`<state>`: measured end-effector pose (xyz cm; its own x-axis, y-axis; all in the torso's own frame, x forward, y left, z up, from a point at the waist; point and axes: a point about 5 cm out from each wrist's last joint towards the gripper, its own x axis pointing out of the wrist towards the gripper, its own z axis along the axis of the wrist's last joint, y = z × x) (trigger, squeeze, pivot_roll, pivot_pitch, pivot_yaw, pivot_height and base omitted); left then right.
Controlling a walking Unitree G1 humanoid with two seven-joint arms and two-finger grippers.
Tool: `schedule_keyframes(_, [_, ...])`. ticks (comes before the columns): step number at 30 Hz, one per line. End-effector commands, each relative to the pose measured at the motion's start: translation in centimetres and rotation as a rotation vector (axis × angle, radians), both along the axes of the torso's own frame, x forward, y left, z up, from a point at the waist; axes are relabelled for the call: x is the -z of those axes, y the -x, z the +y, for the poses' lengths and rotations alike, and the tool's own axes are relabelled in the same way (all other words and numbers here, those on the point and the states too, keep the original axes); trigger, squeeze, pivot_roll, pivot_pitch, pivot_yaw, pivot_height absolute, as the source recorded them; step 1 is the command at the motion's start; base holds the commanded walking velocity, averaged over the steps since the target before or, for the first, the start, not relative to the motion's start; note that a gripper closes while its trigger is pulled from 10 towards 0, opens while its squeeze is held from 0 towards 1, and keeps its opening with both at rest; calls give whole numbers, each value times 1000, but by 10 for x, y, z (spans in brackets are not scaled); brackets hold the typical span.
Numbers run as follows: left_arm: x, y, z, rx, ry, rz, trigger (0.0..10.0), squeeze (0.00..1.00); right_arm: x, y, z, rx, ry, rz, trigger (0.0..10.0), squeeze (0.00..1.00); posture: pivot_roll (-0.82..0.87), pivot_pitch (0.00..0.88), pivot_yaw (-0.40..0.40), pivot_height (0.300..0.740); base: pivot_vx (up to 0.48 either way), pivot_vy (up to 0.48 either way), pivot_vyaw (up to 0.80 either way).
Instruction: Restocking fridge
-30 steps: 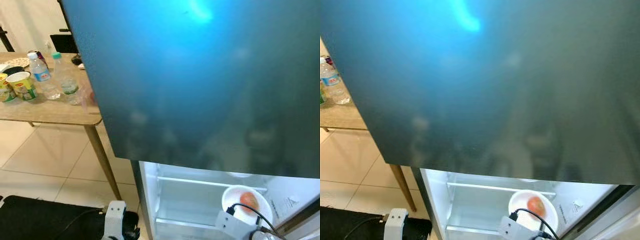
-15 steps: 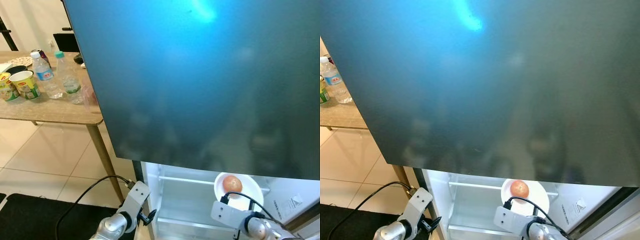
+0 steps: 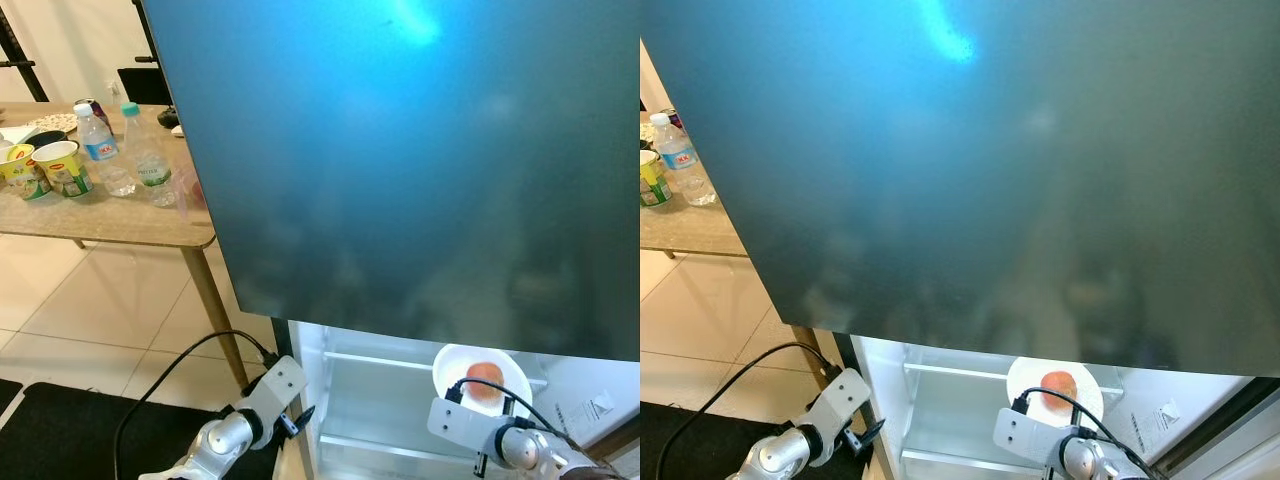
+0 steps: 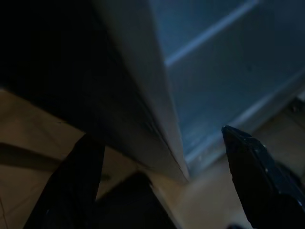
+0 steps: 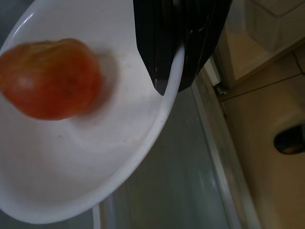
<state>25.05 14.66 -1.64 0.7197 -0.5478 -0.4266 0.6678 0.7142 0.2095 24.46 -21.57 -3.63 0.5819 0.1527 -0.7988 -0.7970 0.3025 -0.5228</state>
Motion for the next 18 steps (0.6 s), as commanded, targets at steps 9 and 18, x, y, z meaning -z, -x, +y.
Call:
schedule_keyframes(9, [1, 15, -30, 98, 199, 45, 10000, 0, -9, -10, 4, -59, -9, -13, 10000, 0, -83, 0, -2, 686, 0, 0, 0])
schedule_keyframes(18, [22, 33, 2, -90, 229, 195, 10000, 0, -8, -9, 4, -63, -14, -6, 10000, 0, -88, 1, 17, 686, 0, 0, 0])
